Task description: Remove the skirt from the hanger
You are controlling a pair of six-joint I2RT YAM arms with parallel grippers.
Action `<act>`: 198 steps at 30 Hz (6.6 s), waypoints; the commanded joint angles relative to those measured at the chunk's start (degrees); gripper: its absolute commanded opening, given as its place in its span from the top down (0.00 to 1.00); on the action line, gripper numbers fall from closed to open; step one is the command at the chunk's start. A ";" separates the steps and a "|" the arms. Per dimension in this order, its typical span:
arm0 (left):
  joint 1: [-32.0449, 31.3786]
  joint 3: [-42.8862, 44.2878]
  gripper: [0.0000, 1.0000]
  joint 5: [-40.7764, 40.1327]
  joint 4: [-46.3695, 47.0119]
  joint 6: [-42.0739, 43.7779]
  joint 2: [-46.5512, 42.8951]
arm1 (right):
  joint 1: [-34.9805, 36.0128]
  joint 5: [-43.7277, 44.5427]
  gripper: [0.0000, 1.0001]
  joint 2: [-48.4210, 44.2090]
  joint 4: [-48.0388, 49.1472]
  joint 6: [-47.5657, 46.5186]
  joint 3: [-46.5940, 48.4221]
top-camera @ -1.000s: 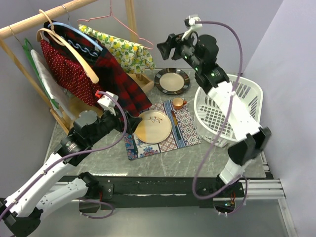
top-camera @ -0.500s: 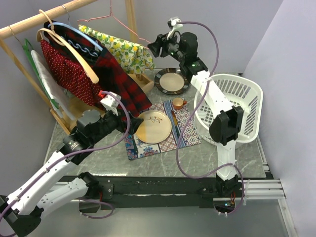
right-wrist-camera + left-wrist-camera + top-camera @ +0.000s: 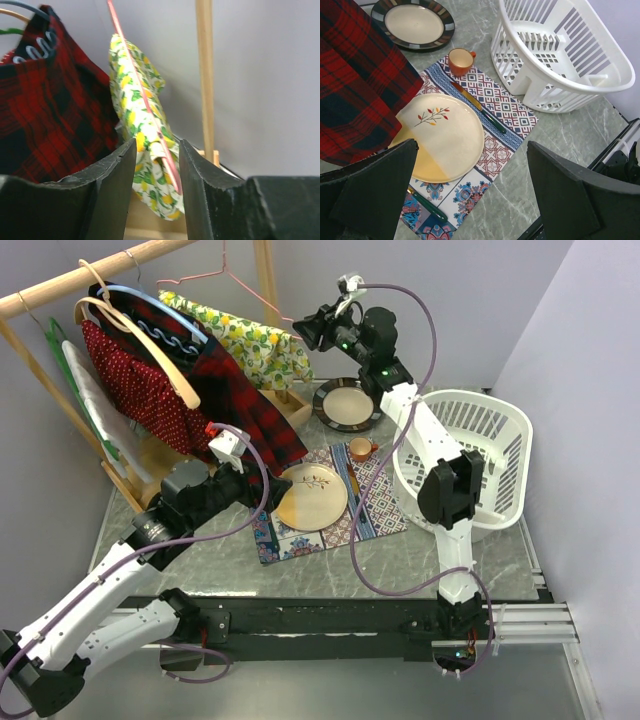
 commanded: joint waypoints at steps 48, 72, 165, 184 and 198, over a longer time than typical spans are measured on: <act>0.29 -0.27 0.03 -0.90 2.22 1.17 -0.64 | 5.61 4.09 0.86 2.45 3.31 -5.74 2.49; 0.29 -0.09 0.03 -1.43 1.87 1.52 -0.64 | 8.34 6.38 1.00 -5.46 16.84 -6.28 -1.47; 0.29 38.75 0.99 8.42 8.91 0.99 28.71 | 8.51 9.80 1.00 -91.68 8.42 3.92 -86.81; 0.20 51.04 0.99 -3.27 8.37 -0.59 36.27 | 8.51 30.81 0.05 -94.58 -29.65 21.67 -73.36; -1.29 64.50 0.99 -9.95 9.51 -6.92 43.83 | 8.51 31.00 0.07 -92.04 -21.05 27.65 -75.56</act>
